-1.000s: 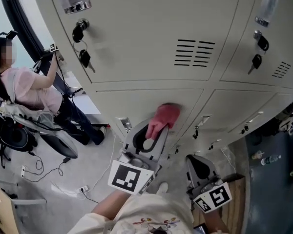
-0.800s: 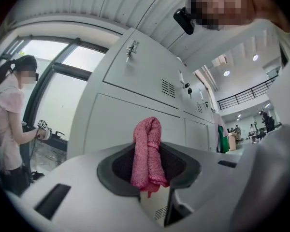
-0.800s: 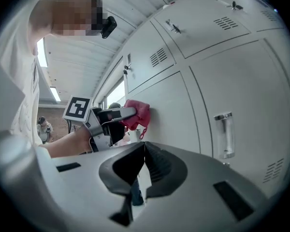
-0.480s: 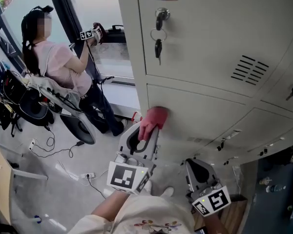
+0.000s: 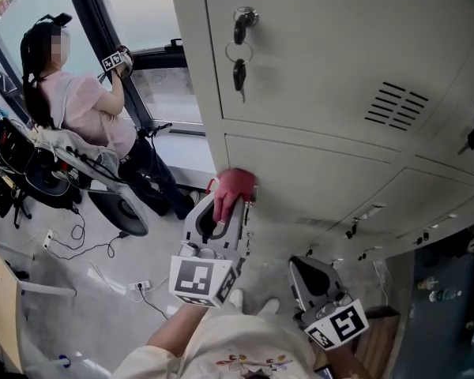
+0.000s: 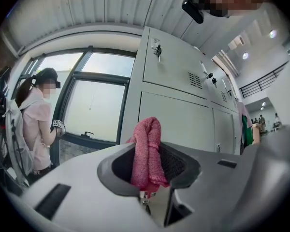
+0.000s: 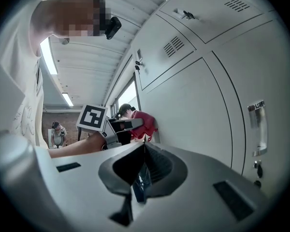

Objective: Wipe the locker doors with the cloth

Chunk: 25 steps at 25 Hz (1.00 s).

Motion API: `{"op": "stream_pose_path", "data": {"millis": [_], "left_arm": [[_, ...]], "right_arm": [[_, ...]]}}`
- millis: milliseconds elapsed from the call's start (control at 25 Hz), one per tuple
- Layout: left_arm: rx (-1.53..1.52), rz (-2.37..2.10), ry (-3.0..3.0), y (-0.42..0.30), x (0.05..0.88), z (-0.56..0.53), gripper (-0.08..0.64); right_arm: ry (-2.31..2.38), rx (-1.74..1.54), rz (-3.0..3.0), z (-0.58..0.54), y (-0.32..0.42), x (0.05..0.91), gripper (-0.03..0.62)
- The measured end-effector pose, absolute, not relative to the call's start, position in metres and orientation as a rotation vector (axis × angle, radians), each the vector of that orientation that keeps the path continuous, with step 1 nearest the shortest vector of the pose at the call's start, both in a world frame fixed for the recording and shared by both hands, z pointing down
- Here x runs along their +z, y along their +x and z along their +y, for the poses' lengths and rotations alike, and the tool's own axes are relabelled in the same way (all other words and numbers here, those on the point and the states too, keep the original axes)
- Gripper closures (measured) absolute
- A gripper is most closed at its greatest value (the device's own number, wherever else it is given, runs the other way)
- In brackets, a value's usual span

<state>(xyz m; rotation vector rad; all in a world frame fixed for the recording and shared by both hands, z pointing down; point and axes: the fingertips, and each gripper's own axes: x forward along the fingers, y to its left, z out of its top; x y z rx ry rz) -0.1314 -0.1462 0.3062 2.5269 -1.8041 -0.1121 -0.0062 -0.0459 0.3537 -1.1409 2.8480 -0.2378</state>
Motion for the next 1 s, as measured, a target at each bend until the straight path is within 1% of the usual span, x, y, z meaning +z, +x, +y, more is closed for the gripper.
{"op": "stream_pose_path", "data": {"millis": [440, 1000], "left_arm": [[-0.143, -1.726, 2.576, -0.099, 0.308, -0.155, 0.446], [-0.134, -1.604, 2.645, -0.061, 0.310, -0.155, 0.448]], "right_arm": [[-1.254, -0.255, 2.786, -0.045, 0.026, 0.356, 0.586], [-1.333, -0.253, 2.734, -0.047, 0.045, 0.353, 0.586]]}}
